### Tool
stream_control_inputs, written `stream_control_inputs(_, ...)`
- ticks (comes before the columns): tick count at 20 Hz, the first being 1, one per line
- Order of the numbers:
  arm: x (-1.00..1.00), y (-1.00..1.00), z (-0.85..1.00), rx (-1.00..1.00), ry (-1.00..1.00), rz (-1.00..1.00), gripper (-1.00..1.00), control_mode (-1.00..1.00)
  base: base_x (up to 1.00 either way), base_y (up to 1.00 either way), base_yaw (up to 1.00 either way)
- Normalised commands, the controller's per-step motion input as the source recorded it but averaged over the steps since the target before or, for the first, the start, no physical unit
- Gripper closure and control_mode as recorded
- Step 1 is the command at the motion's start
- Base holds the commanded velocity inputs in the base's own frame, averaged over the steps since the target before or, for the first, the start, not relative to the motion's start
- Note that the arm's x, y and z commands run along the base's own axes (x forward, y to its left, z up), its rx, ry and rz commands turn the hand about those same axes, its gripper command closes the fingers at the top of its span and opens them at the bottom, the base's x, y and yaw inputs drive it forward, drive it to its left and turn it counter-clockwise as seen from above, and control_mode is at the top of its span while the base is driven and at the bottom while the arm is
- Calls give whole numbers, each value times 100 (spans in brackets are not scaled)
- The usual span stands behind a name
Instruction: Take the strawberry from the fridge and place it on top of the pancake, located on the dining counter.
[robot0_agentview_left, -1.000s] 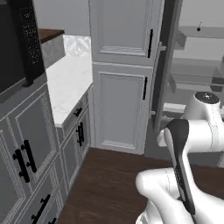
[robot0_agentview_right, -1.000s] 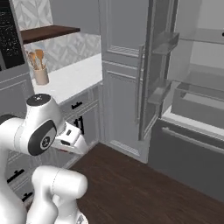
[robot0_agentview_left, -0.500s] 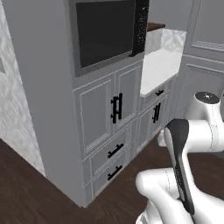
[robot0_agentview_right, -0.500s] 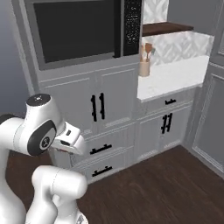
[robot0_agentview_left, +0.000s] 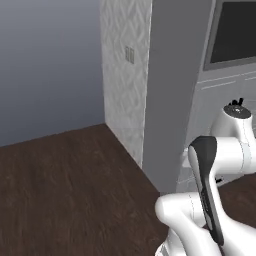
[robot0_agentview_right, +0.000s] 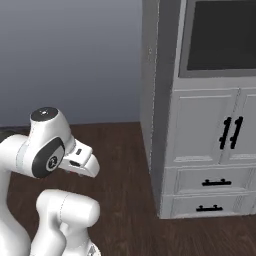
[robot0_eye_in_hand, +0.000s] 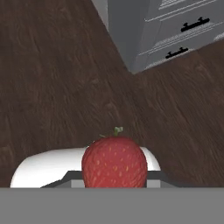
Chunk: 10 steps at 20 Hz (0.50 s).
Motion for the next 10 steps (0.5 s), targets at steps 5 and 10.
stream_control_inputs(5,0,0,0,0,0,0,100,100,11,100,53)
stream_control_inputs(10,0,0,0,0,0,0,100,100,93,100,19)
